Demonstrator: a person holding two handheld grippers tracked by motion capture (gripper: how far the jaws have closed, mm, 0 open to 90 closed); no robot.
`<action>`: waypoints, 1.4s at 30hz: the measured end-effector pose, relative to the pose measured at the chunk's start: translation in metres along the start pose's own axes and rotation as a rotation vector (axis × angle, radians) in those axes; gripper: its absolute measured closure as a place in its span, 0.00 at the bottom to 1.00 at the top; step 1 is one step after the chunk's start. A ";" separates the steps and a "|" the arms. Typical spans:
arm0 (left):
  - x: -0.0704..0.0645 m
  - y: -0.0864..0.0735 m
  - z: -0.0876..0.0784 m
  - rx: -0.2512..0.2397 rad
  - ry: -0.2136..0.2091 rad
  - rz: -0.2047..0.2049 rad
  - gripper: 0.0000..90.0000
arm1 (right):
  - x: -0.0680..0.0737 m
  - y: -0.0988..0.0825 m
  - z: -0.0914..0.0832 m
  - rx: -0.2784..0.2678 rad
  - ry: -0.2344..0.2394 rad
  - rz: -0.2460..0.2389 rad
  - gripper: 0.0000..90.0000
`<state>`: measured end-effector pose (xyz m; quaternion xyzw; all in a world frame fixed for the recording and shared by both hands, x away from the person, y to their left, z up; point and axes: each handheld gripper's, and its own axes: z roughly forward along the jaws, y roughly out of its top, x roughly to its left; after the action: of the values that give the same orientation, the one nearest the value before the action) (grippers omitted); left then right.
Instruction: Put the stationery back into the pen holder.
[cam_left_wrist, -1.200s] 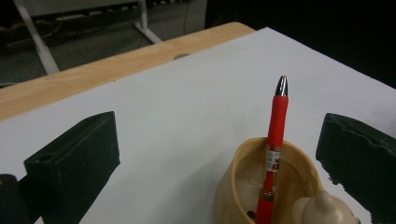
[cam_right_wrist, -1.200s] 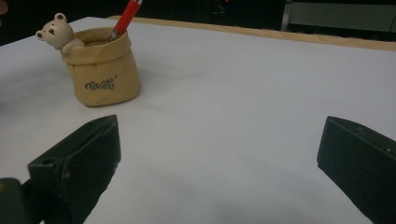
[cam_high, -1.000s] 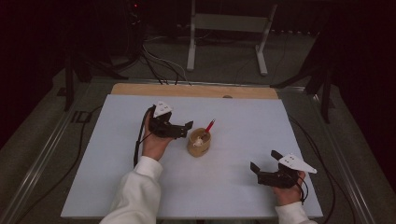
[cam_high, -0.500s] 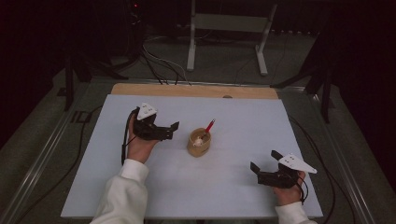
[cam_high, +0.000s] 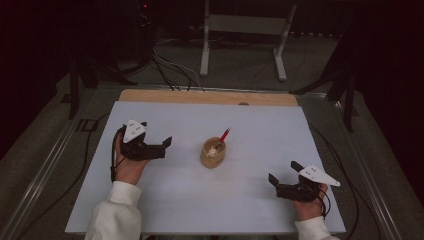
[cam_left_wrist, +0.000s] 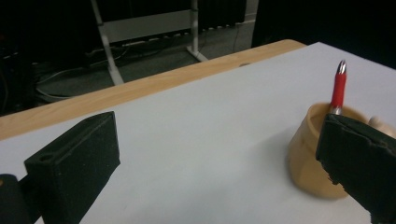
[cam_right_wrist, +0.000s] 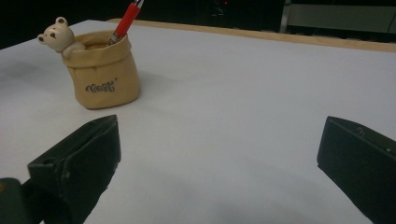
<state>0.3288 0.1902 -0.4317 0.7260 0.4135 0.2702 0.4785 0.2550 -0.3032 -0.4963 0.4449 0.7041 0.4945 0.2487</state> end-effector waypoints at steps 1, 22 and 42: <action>0.002 -0.004 -0.003 -0.002 0.012 0.002 0.00 | 0.000 0.000 0.000 -0.001 0.000 0.001 0.00; 0.018 -0.072 -0.051 -0.008 0.093 -0.059 0.00 | 0.006 0.001 -0.006 -0.025 0.020 0.000 0.00; 0.006 -0.089 -0.070 -0.063 0.102 -0.026 0.00 | 0.002 -0.002 -0.004 -0.015 0.009 -0.012 0.00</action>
<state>0.2458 0.2459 -0.4856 0.6905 0.4380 0.3135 0.4828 0.2495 -0.3036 -0.4965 0.4365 0.7041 0.5003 0.2519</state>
